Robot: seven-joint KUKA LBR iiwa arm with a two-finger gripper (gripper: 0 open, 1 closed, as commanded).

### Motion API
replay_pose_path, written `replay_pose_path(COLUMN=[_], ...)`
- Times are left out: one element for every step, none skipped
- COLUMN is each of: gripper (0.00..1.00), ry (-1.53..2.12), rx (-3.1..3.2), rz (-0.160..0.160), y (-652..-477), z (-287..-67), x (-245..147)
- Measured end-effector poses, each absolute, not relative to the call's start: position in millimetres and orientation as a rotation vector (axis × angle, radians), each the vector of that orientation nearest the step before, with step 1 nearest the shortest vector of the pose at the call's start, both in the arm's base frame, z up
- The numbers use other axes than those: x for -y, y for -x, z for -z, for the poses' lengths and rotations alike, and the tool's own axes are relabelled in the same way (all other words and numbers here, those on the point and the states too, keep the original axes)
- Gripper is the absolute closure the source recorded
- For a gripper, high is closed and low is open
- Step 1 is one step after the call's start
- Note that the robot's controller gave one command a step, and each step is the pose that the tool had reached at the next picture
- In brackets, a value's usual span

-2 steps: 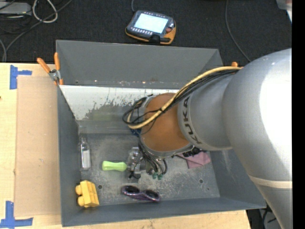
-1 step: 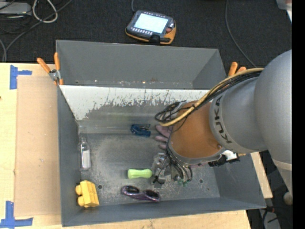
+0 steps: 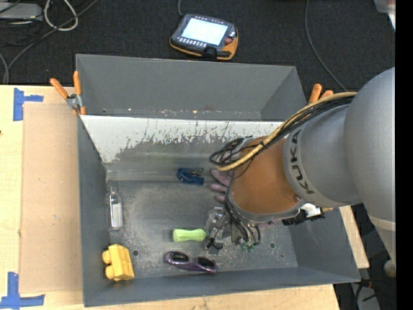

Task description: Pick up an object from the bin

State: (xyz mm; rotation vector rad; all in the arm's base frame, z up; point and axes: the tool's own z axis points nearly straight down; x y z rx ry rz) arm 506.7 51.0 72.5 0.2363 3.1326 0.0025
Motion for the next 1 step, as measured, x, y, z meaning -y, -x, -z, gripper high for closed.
replay_pose_path(gripper=[1.00], ry=[-0.212], rx=[-3.136], rz=[-0.003], y=[-504.4], z=[-69.8], x=[-70.9])
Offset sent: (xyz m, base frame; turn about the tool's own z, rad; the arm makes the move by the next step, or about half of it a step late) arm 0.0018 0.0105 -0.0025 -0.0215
